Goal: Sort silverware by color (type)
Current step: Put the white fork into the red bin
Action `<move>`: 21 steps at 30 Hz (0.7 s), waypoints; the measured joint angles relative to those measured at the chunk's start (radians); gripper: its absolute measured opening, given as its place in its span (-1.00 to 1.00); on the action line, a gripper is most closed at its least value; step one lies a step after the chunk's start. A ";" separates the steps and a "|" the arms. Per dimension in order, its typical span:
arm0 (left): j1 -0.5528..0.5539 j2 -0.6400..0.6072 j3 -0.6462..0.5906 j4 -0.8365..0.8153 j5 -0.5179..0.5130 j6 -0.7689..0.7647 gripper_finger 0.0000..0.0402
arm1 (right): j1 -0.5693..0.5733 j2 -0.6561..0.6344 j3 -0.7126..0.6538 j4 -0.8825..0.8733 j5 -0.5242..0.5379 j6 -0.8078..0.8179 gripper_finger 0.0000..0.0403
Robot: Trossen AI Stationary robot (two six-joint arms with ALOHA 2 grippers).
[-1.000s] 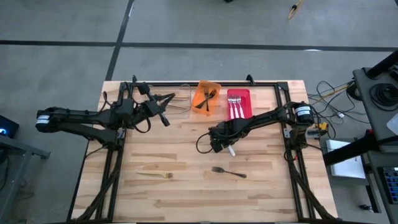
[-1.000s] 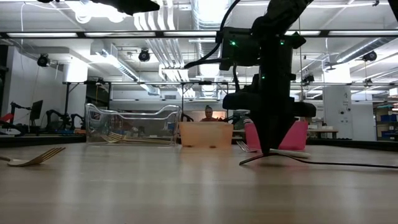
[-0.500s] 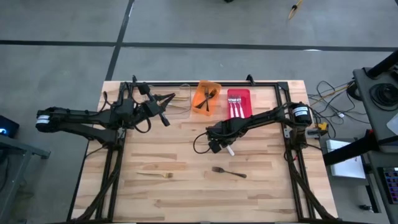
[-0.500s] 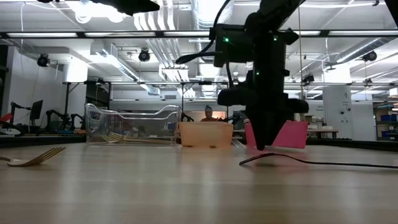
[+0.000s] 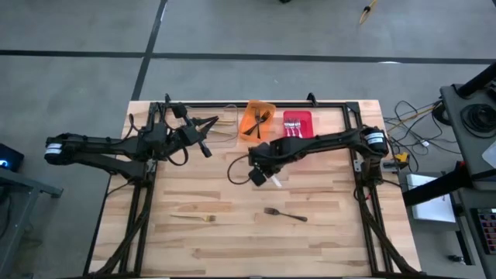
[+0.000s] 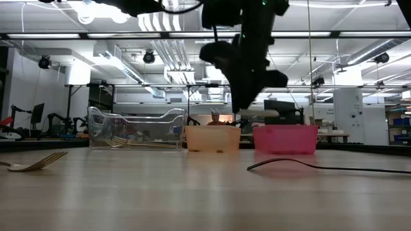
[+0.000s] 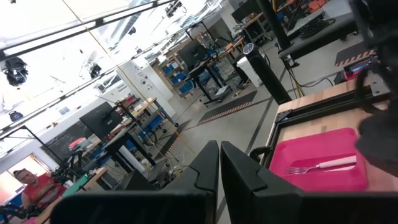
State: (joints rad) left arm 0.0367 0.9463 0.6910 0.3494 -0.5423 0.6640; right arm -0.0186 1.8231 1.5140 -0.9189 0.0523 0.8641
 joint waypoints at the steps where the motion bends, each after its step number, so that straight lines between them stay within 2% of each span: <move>1: 0.000 0.000 0.000 0.000 0.000 0.000 -1.00 | -0.007 -0.001 0.024 -0.016 0.001 -0.011 -0.81; 11: 0.000 0.000 0.000 -0.007 0.000 0.000 -1.00 | -0.172 -0.002 0.206 -0.246 0.028 -0.099 -0.81; 21: 0.000 0.000 0.000 -0.013 0.000 0.000 -1.00 | -0.416 -0.003 0.240 -0.411 0.019 -0.125 -0.81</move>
State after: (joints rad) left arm 0.0368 0.9463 0.6910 0.3367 -0.5423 0.6640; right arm -0.4343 1.8198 1.7538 -1.3299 0.0718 0.7396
